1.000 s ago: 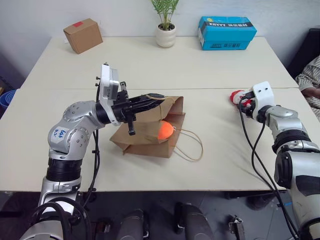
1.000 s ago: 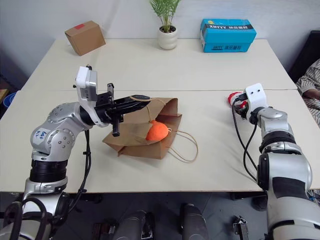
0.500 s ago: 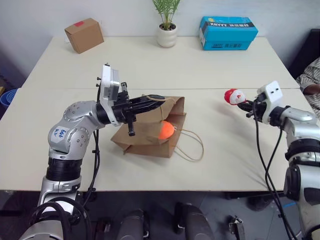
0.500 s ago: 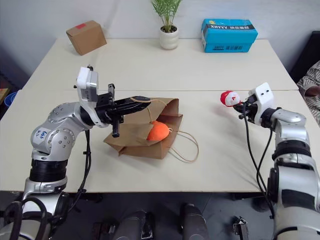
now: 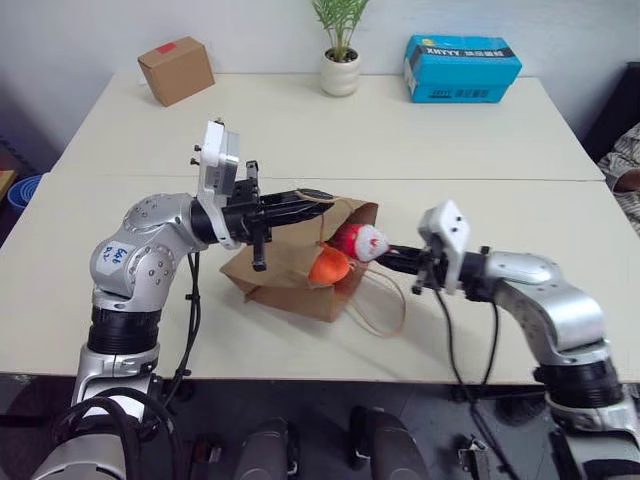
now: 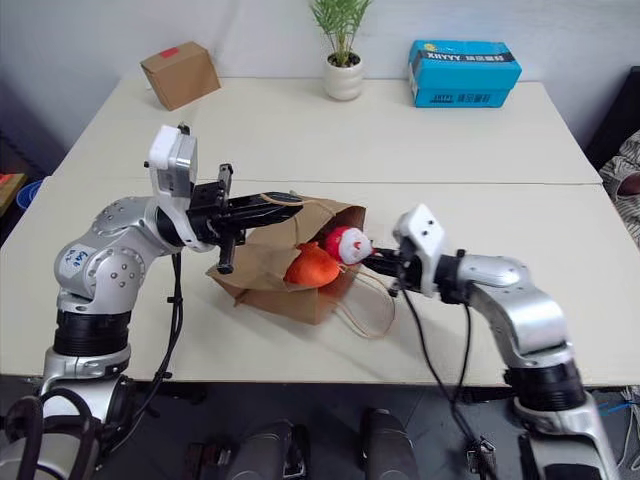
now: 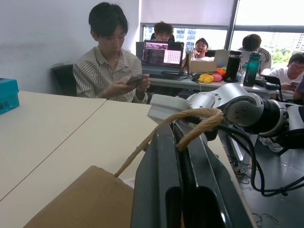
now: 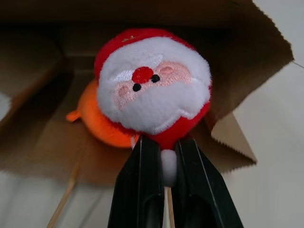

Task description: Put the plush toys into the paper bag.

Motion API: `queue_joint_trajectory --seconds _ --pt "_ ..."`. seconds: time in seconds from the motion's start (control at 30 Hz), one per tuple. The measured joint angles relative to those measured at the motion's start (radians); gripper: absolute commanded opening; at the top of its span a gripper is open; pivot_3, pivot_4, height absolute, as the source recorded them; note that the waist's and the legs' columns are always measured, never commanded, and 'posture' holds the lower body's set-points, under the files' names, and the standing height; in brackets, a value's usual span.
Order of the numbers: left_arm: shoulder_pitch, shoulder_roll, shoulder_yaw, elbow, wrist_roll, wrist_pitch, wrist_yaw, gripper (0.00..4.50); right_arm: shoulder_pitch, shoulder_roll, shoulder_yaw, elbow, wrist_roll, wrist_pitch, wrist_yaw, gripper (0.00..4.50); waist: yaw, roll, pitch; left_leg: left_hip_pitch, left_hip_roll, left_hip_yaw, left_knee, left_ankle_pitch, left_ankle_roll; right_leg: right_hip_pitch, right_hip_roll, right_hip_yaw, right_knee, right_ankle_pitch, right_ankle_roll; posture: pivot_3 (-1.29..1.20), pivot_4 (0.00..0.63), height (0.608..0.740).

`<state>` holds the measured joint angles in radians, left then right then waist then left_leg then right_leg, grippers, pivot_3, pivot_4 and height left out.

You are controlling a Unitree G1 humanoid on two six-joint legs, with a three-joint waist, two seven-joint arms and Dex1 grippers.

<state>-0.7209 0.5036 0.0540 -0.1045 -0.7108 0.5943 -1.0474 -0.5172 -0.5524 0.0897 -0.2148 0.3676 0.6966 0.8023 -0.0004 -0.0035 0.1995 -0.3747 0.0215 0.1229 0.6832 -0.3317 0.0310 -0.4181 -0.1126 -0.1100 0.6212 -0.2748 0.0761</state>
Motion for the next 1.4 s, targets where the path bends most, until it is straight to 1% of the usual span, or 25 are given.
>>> queue_joint_trajectory --seconds 0.1,0.2,0.37,0.4,0.43,0.5,0.6,0.67,0.77,0.87,0.97,1.03,1.13,1.2,1.27,1.3,1.4 --pt "-0.002 0.000 -0.001 -0.003 -0.008 0.013 -0.004 0.00 -0.073 0.053 0.087 0.104 -0.098 -0.037 -0.058 0.00 -0.002 0.000 0.000 -0.001 -0.001 0.000 0.000 0.000 0.001 0.000 0.000 0.000 -0.001 0.000 0.000 0.00 0.150 0.740" --pt "-0.003 0.000 -0.004 -0.005 -0.011 0.027 -0.013 0.00 -0.139 0.168 0.133 0.196 -0.155 -0.039 -0.143 0.00 -0.005 0.000 0.000 -0.001 0.000 0.001 0.000 0.000 0.001 -0.001 0.001 0.000 0.000 0.000 0.000 0.00 0.150 0.740" --pt "-0.002 0.002 -0.006 -0.006 -0.011 0.033 -0.022 0.00 -0.176 0.221 0.209 0.271 -0.280 -0.027 -0.272 0.00 -0.006 0.000 0.000 -0.001 0.000 0.001 0.000 0.000 0.001 -0.001 0.000 0.000 0.000 0.000 0.000 0.00 0.150 0.740" --pt "-0.002 0.003 -0.006 -0.006 -0.011 0.033 -0.023 0.00 -0.177 0.231 0.209 0.281 -0.287 -0.014 -0.279 0.30 -0.005 0.000 0.000 -0.001 -0.001 0.001 0.000 0.000 0.001 -0.001 0.000 0.000 0.000 0.000 0.000 0.00 0.150 0.740" --pt "-0.001 0.003 -0.006 -0.006 -0.011 0.033 -0.023 0.00 -0.176 0.242 0.208 0.282 -0.281 0.006 -0.275 0.68 -0.005 0.000 0.000 -0.001 -0.001 0.000 0.000 0.000 0.001 -0.001 0.000 0.000 0.000 0.000 0.000 0.00 0.150 0.740" --pt "-0.001 0.003 -0.005 -0.006 -0.011 0.033 -0.023 0.00 -0.169 0.245 0.208 0.264 -0.257 0.031 -0.247 1.28 -0.005 0.000 0.000 -0.001 0.000 0.000 0.000 0.000 0.001 -0.001 0.000 0.000 0.000 0.000 0.000 0.00 0.150 0.740" --pt "0.007 0.003 -0.004 -0.006 -0.011 0.032 -0.023 0.00 -0.147 0.206 0.203 0.195 -0.203 0.071 -0.171 2.43 -0.005 0.000 0.000 -0.001 0.000 0.000 0.000 0.000 0.001 -0.001 0.000 0.000 0.000 0.000 0.000 0.00 0.150 0.740" --pt "0.020 0.004 -0.002 -0.008 -0.011 0.027 -0.023 0.00 -0.138 0.170 0.161 0.163 -0.151 0.115 -0.124 3.11 -0.005 0.000 0.000 -0.002 -0.001 0.000 0.000 0.000 0.002 -0.001 0.000 0.000 0.000 0.000 0.000 0.00 0.150 0.740" --pt "0.031 0.004 -0.002 -0.011 -0.010 0.025 -0.020 0.00 -0.145 0.115 0.053 0.138 -0.046 0.243 -0.066 4.14 -0.003 0.000 0.000 -0.002 0.000 0.000 0.000 0.000 0.002 -0.001 0.000 0.000 0.000 0.000 0.000 0.00 0.150 0.740" --pt "0.040 0.006 0.002 -0.032 -0.010 0.021 -0.015 0.00 -0.145 -0.031 0.017 0.111 0.050 0.374 0.042 4.14 -0.002 0.000 0.000 -0.002 0.000 0.000 0.000 -0.001 0.004 -0.001 -0.001 0.000 -0.001 0.000 0.000 0.00 0.150 0.740" --pt "0.047 0.007 0.004 -0.040 -0.010 0.016 -0.010 0.00 -0.129 -0.125 0.029 0.112 0.063 0.398 0.111 4.14 -0.003 -0.001 0.000 -0.002 0.000 0.000 0.000 -0.001 0.004 -0.001 -0.001 0.000 -0.001 0.000 0.000 0.00 0.150 0.740" --pt "0.047 0.007 0.004 -0.041 -0.010 0.016 -0.007 0.00 -0.122 -0.134 0.049 0.150 0.053 0.389 0.119 4.14 -0.008 -0.001 0.000 -0.001 0.000 0.001 0.000 -0.001 0.004 -0.001 0.000 0.000 -0.001 0.000 0.000 0.00 0.150 0.740" --pt "0.050 0.007 0.005 -0.045 -0.010 0.015 0.000 0.00 -0.116 -0.112 0.065 0.185 0.041 0.348 0.119 4.14 -0.013 -0.002 -0.001 0.000 0.001 0.001 0.000 -0.001 0.003 -0.001 0.000 0.000 -0.001 0.000 0.000 0.00 0.150 0.740" --pt "0.050 0.007 0.005 -0.045 -0.010 0.015 0.003 0.00 -0.111 -0.088 0.067 0.194 0.038 0.336 0.117 3.74 -0.017 -0.003 -0.001 0.000 0.001 0.001 0.000 -0.001 0.003 0.000 0.000 0.000 0.000 0.000 0.000 0.00 0.150 0.740" --pt "0.051 0.007 0.005 -0.045 -0.010 0.014 0.007 0.00 -0.098 -0.054 0.059 0.196 0.048 0.334 0.117 3.21 -0.022 -0.004 -0.002 0.000 0.001 0.001 0.000 -0.001 0.002 0.000 0.000 0.000 -0.001 0.000 0.000 0.00 0.150 0.740" --pt "0.050 0.007 0.005 -0.045 -0.010 0.014 0.007 0.00 -0.094 -0.034 0.058 0.196 0.061 0.342 0.121 2.79 -0.025 -0.004 -0.002 0.000 0.001 0.001 0.000 -0.001 0.002 0.000 0.000 0.000 -0.001 0.000 0.000 0.00 0.150 0.740" --pt "0.050 0.007 0.005 -0.045 -0.010 0.013 0.008 0.00 -0.085 -0.003 0.059 0.196 0.105 0.376 0.139 1.75 -0.027 -0.004 -0.002 0.000 0.001 0.001 0.000 -0.001 0.002 0.000 0.000 0.000 -0.001 0.000 0.000 0.00 0.150 0.740"
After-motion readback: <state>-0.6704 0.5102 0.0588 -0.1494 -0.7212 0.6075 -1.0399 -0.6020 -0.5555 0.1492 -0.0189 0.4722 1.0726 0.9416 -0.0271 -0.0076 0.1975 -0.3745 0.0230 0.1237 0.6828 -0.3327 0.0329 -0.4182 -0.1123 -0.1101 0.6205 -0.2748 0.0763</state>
